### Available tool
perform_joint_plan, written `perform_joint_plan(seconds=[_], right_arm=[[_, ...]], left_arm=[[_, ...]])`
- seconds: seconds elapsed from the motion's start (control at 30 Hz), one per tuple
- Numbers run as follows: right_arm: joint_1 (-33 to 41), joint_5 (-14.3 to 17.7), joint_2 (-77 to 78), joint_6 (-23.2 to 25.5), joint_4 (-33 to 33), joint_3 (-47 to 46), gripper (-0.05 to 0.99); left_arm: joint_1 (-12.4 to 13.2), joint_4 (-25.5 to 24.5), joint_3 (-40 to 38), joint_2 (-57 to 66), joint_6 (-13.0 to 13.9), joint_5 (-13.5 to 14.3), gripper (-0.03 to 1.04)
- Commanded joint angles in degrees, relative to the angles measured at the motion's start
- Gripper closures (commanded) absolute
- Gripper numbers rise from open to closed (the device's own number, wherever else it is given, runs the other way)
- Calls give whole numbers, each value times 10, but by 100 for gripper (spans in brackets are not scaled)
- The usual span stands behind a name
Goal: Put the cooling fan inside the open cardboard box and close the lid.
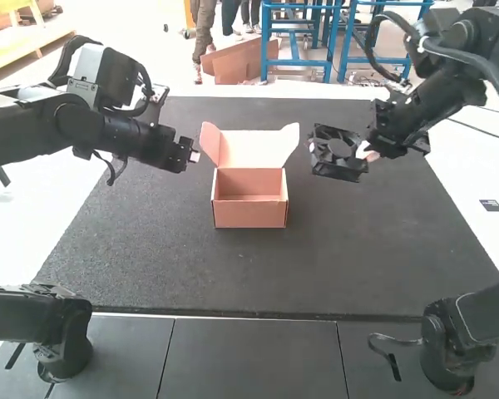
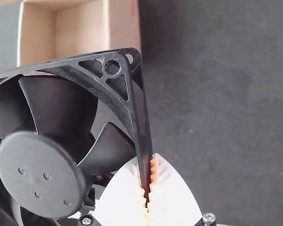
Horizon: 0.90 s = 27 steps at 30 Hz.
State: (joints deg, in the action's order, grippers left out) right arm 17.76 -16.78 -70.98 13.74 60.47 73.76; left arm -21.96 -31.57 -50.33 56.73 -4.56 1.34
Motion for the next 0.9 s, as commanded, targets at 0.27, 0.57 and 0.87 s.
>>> perform_joint_plan(seconds=[0.27,0.57,0.87], right_arm=[[175,-2,-100,117,-76,25,95],[172,44,-202,97,-134,68,95],[167,62,-320,91,-176,144,95]], left_arm=[[9,-60,-19,-10,-13,52,4],[64,-82,-29,-13,-14,75,4],[97,-81,-36,-13,-8,70,4]])
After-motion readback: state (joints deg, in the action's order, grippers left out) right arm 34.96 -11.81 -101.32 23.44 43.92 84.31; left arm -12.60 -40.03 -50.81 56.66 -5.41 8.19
